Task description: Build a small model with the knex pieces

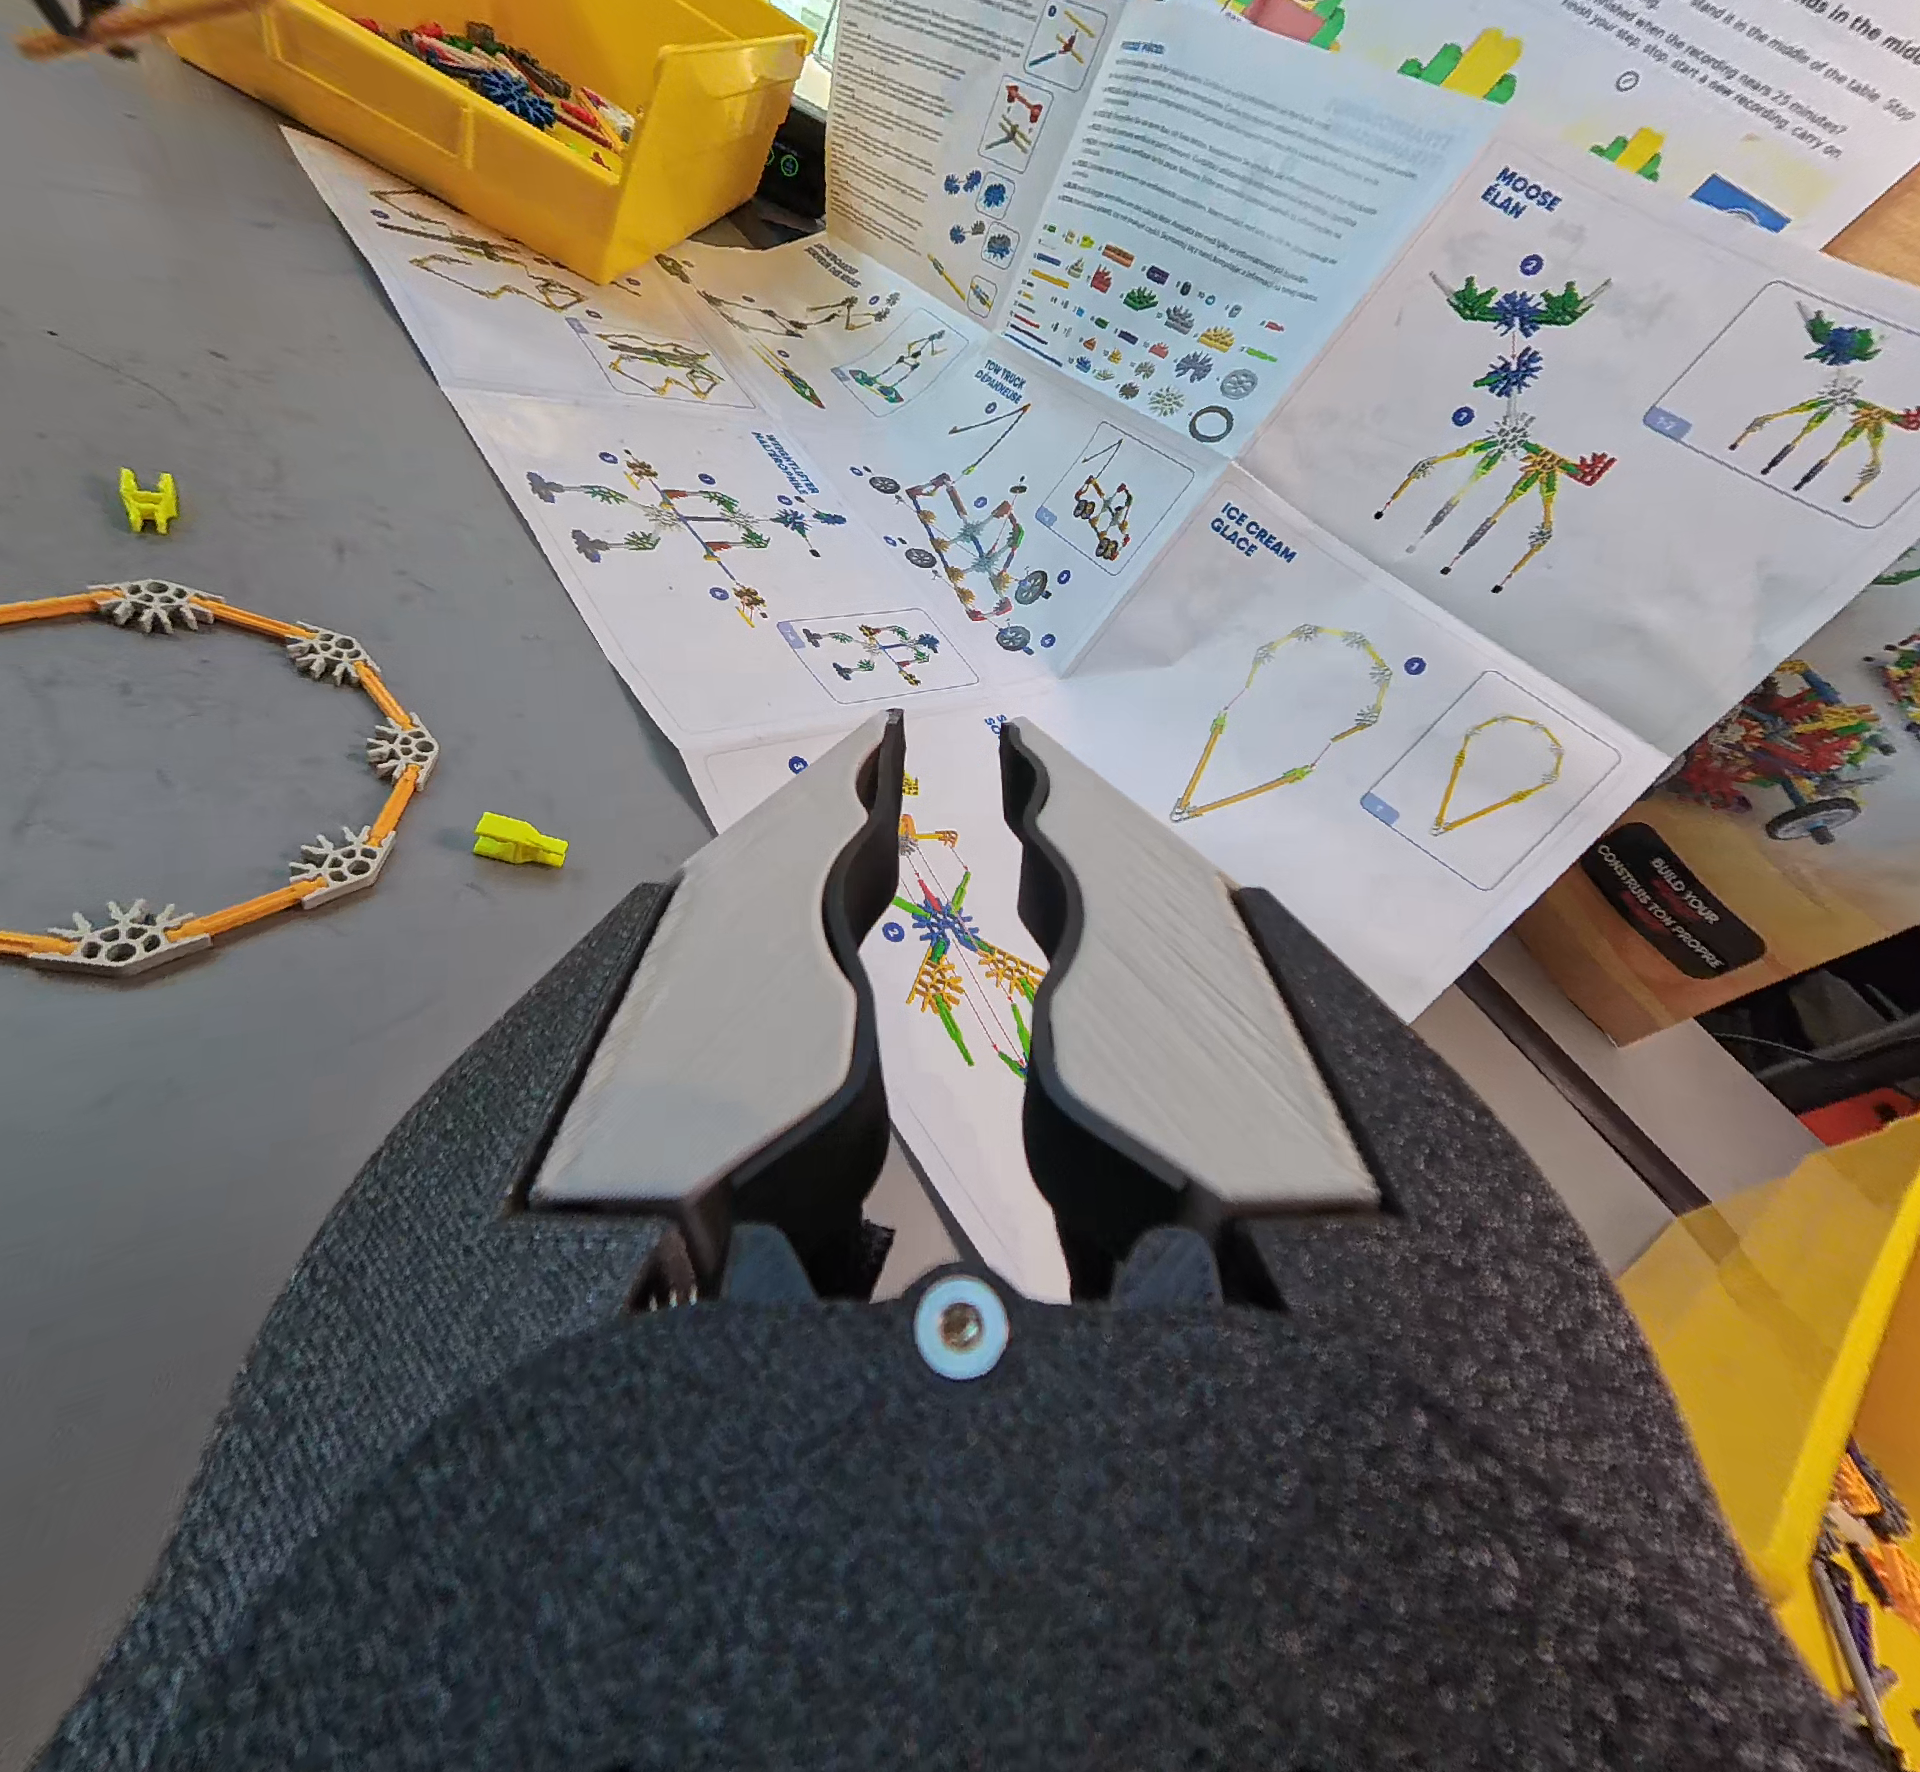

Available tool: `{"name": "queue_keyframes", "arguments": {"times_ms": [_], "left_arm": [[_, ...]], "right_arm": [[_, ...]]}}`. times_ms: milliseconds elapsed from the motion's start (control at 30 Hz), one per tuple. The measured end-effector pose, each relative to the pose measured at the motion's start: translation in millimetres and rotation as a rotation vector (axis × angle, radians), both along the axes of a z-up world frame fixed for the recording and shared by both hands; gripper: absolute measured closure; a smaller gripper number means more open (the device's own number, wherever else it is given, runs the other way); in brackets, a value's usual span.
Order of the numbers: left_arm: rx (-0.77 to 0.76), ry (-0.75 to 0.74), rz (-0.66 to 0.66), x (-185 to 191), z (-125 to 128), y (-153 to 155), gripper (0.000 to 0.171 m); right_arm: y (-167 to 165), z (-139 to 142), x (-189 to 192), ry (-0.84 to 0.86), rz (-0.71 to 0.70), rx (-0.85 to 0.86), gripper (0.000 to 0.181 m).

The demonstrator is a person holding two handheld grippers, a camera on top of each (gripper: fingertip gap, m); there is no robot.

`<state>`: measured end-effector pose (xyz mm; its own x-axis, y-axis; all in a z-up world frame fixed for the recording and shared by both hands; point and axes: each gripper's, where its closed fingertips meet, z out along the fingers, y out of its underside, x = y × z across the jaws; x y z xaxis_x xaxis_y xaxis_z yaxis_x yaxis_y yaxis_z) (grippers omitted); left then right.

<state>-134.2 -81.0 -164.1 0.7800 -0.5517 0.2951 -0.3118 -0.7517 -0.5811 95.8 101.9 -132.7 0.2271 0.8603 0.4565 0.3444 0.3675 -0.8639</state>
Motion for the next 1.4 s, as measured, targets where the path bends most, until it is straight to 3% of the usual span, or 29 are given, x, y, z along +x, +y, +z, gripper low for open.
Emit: {"name": "queue_keyframes", "arguments": {"times_ms": [167,267,367,433,600,800,967,1200,1400], "left_arm": [[-0.062,0.045,-0.019,28,-45,-4,0.161],[0.030,0.115,0.057,2,-21,13,0.163],[0.126,0.268,0.189,-63,24,33,0.159],[0.109,0.406,0.281,-119,41,38,0.155],[-0.130,0.596,0.343,-217,31,25,0.153],[-0.399,0.674,0.181,-241,-13,4,0.153],[-0.541,0.767,-0.083,-231,-31,-7,0.160],[-0.740,1.060,-0.437,-244,-46,-25,0.157],[-0.735,1.167,-0.580,-248,-60,-21,0.153]], "right_arm": [[2,3,1,0.014,-0.017,0.008,0.164],[3,9,3,0.044,-0.028,-0.002,0.162],[5,13,5,0.066,-0.030,-0.020,0.159],[5,15,6,0.075,-0.031,-0.028,0.157],[-6,24,5,0.118,0.046,-0.062,0.147],[-39,18,1,0.075,0.281,-0.212,0.124],[-38,7,1,0.040,0.286,-0.245,0.127],[-35,-3,0,0.015,0.277,-0.258,0.129],[-28,-4,2,0.014,0.255,-0.260,0.130]]}}
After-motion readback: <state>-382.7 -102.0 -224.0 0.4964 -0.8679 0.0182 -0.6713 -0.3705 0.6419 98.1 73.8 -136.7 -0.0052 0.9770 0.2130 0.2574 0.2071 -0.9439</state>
